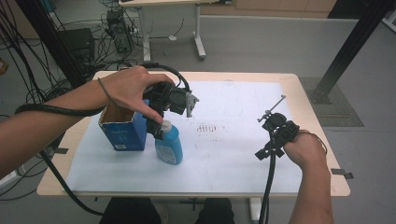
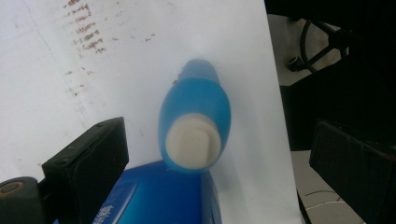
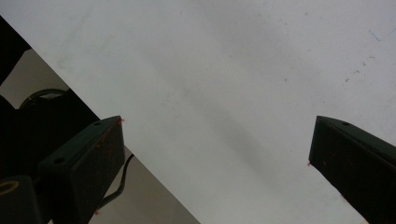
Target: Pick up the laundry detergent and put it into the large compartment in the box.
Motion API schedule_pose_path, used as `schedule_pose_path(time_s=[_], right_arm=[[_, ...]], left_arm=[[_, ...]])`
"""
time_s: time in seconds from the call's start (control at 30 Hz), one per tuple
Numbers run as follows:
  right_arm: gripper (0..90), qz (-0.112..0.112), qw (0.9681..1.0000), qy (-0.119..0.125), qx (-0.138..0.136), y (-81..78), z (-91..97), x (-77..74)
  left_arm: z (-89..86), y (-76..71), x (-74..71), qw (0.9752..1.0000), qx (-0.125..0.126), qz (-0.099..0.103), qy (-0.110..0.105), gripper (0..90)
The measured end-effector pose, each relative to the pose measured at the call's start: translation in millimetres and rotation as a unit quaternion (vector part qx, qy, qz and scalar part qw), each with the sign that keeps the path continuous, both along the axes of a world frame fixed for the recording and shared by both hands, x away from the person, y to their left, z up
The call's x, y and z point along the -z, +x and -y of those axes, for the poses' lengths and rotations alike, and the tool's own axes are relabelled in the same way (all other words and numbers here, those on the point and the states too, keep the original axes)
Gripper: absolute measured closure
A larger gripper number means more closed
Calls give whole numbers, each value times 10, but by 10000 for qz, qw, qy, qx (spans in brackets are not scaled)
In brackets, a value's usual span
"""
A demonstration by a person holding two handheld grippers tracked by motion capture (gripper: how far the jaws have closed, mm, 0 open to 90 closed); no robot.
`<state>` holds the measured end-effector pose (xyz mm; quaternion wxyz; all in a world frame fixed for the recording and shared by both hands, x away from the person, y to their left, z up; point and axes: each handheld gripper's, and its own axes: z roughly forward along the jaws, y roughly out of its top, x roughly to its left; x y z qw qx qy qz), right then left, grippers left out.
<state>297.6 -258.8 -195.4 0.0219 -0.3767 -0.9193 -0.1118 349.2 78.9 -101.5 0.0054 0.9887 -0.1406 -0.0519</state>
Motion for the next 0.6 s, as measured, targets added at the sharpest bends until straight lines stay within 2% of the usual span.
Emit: schedule_pose_path(time_s=[0.23,0.6], right_arm=[[38,-53,10000,-23,79,-17,9,28],[39,-88,9999,-34,109,-7,17,53]], left_arm=[[-7,9,129,10000,-65,26,61,50],[15,-10,373,9998,20,83,170,53]])
